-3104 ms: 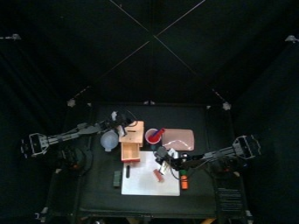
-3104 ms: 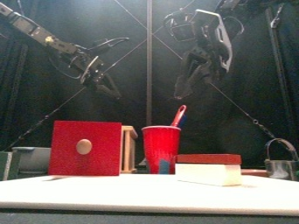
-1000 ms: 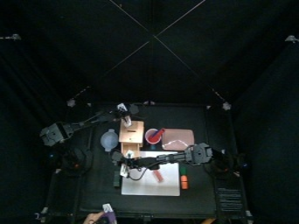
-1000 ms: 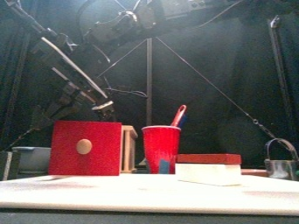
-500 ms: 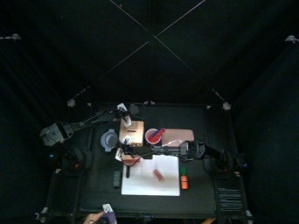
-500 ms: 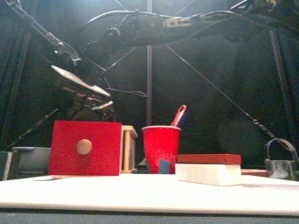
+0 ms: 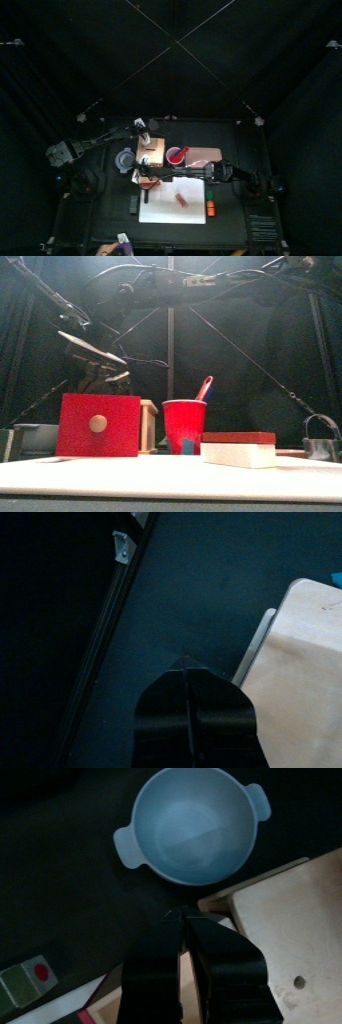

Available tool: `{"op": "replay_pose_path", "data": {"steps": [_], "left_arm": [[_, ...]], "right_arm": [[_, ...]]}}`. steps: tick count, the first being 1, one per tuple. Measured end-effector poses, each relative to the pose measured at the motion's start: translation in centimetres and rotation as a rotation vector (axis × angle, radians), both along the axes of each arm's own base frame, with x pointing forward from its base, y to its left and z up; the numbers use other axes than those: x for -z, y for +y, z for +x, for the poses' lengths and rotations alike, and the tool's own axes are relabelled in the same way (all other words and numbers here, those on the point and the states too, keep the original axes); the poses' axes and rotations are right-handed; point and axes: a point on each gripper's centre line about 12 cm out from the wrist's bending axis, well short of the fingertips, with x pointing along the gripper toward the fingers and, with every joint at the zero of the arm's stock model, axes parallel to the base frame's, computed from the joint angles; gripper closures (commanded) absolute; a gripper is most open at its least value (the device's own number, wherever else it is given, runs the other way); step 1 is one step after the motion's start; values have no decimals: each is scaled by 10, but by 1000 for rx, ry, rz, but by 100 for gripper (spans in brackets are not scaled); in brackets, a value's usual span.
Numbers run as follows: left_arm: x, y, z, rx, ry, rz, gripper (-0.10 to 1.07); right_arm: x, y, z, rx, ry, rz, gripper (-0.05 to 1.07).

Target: Close drawer

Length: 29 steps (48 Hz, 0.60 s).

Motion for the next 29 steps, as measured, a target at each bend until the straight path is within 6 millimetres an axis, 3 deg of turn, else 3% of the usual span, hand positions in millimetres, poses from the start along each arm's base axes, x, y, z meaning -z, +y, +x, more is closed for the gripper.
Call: {"op": "replay_pose_path", "data": {"steps": [29], "left_arm": [[12,-9,-5,-16,9,-52,96]], "right_arm": [[4,-5,-5,16,61,-57,82]]}}
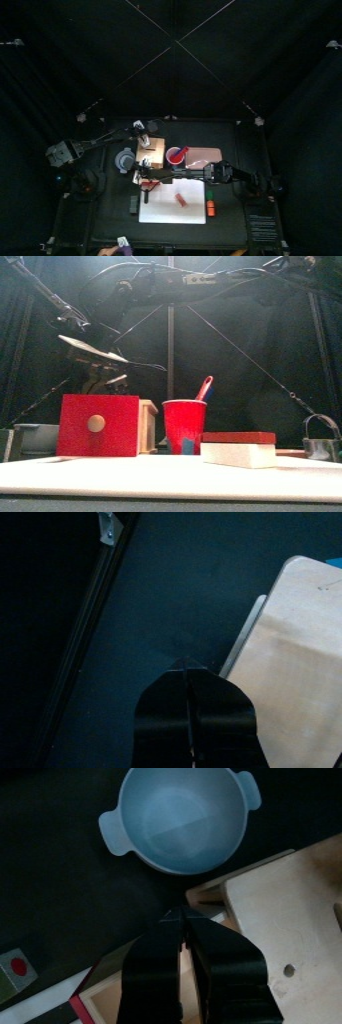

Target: Close drawer

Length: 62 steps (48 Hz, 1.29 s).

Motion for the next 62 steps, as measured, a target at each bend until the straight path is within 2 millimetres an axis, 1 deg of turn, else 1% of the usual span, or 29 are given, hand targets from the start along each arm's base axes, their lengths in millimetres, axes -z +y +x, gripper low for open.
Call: {"op": "replay_pose_path", "data": {"steps": [6,11,18,21,24,28,37,39,42,50,53,62], "left_arm": [[1,-1,1,-1,-2,-6,96],[1,-1,1,-1,-3,-6,96],[1,-1,1,-1,-2,-6,96],[1,-1,1,-1,-2,-6,96],[1,-1,1,-1,-3,-6,96],[0,-1,1,-1,-4,-5,96],[1,-2,1,1,2,-8,96],[1,-2,0,1,5,-9,96],[1,-2,0,1,6,-10,96],[1,-2,0,1,6,-10,96],[0,-3,1,2,5,-9,96],[0,-3,1,1,6,-10,96]], "right_arm": [[-6,0,2,1,-16,4,83],[-20,7,7,-13,-59,6,82],[-34,34,10,-57,-98,29,83],[-35,47,8,-71,-91,59,83],[-35,64,3,-91,-75,93,83],[-32,91,-5,-124,-47,149,83],[-26,133,-28,-182,24,225,83],[-23,138,-34,-188,43,230,83],[-19,143,-42,-185,65,238,83],[3,149,-57,-190,141,244,83],[11,149,-61,-189,161,246,83],[21,154,-67,-194,191,242,83]]}}
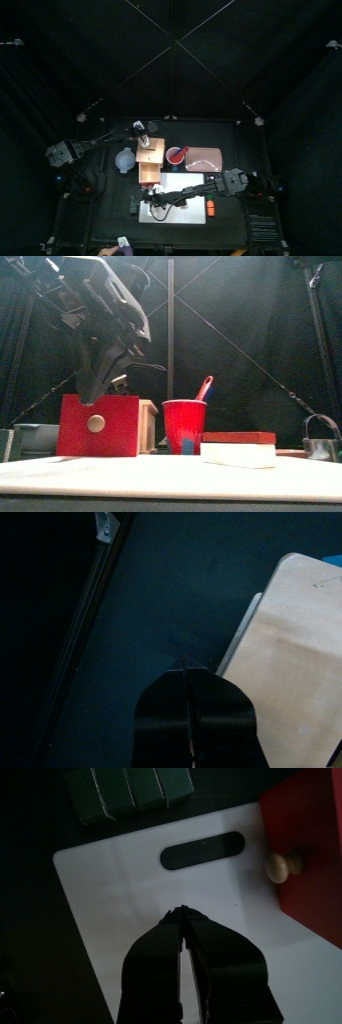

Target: Close drawer

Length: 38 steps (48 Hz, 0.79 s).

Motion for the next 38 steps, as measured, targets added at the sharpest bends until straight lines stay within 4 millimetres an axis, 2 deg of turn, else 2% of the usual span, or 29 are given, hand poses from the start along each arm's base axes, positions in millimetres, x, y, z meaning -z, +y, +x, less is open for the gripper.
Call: {"op": "replay_pose_path", "data": {"steps": [7,11,16,27,38], "left_arm": [[0,-1,0,1,9,-5,96],[0,-1,0,1,11,-6,96],[0,-2,0,-1,9,-8,96],[0,-4,2,-3,3,-18,96],[0,-8,4,0,-5,-27,96]], "right_arm": [[0,-3,3,-12,-26,-36,83],[7,-9,6,-20,-34,-83,83],[19,-21,10,-20,-24,-131,83],[20,-56,18,22,-44,-180,83],[18,-77,22,29,-62,-221,83]]}}
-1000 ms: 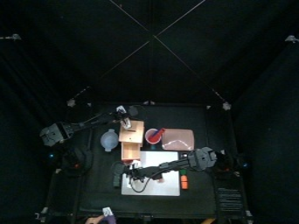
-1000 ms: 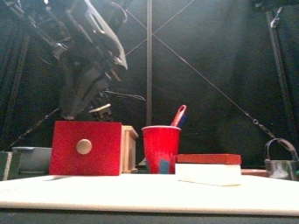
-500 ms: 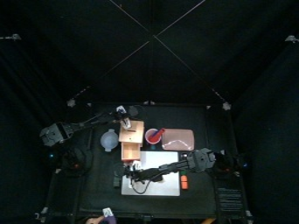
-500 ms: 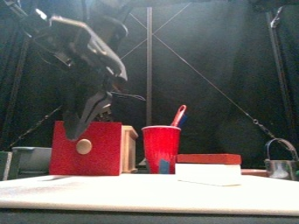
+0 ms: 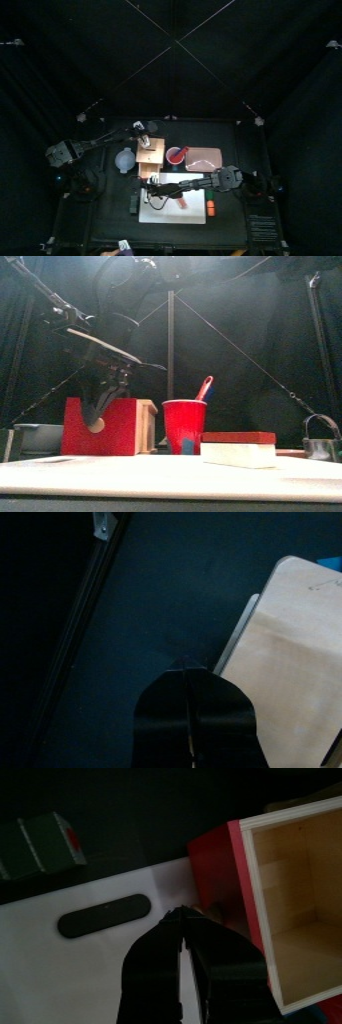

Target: Close drawer

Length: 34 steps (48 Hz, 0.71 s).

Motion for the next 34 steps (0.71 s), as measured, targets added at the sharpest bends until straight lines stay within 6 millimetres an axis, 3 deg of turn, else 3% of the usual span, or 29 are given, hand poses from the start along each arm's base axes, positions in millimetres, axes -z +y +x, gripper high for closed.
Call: {"op": "replay_pose_path", "data": {"steps": [34], "left_arm": [[1,-2,-1,-1,3,-7,96]], "right_arm": [[0,-84,-4,111,3,-81,83]]}}
